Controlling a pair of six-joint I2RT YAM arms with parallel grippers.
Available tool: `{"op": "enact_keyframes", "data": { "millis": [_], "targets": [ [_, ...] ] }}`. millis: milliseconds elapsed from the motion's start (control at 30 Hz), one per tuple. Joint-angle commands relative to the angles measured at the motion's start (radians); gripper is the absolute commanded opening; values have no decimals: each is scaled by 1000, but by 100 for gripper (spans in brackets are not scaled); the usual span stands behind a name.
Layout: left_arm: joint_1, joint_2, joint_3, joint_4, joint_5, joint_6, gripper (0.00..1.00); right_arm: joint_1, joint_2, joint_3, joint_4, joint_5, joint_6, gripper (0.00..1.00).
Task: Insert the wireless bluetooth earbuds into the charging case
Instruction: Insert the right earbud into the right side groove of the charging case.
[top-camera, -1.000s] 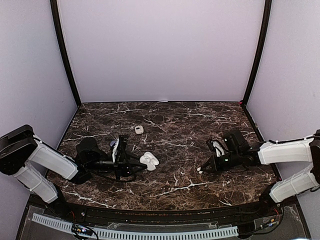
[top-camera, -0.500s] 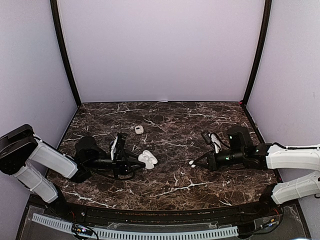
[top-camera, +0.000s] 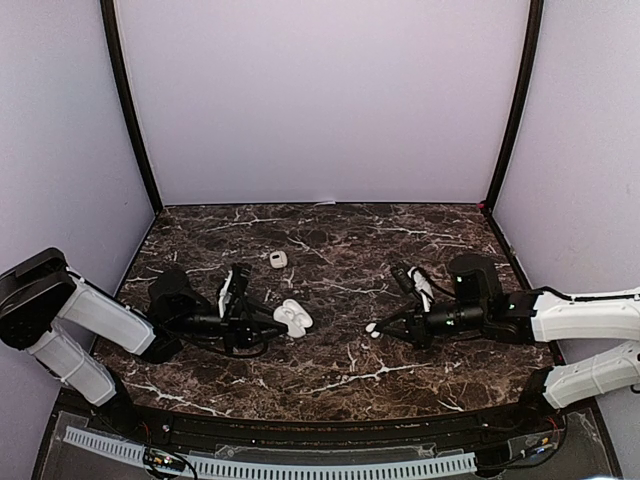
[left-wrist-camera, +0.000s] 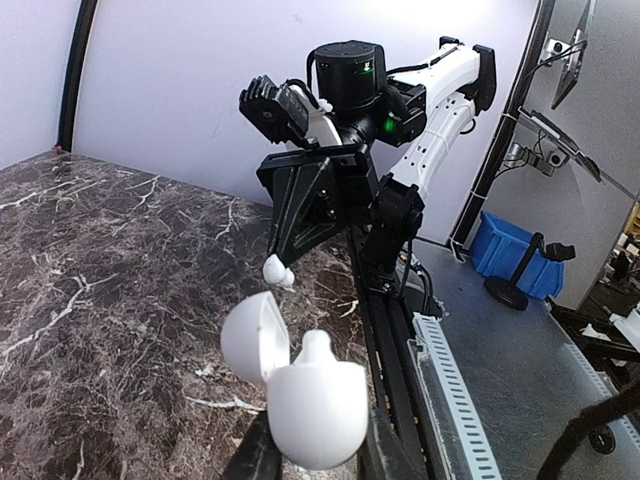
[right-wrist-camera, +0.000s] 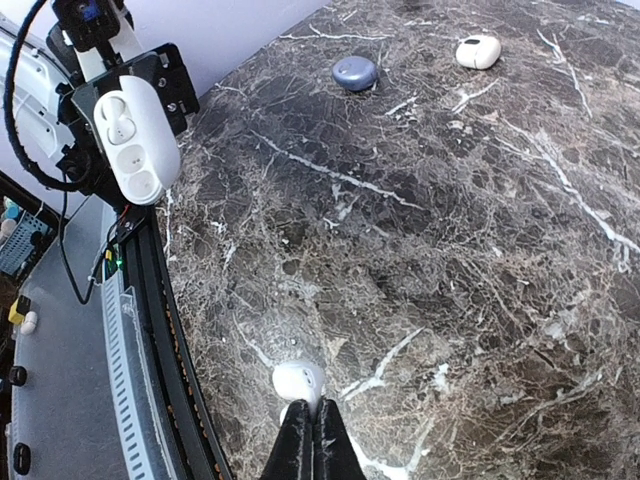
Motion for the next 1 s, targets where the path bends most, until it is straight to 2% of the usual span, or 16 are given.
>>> {"op": "enact_keyframes", "data": {
  "millis": [0,267,567,767,967],
  "targets": [
    [24,5,10,79,87,-37,15,13,4,29,96,-20,-35,0],
    [28,-4,8,46,144,22,15,31,20,-12,255,-51,-76,0],
    [28,-17,41,-93,192,167,15,86,25,-18,254,-57,-213,0],
    [28,-26,71,-188,172,215,15,130,11,-46,286,-37,-244,0],
    [28,-30,64,-186,184,252,15,169,10,-49,280,-13,-282,0]
  ]
}}
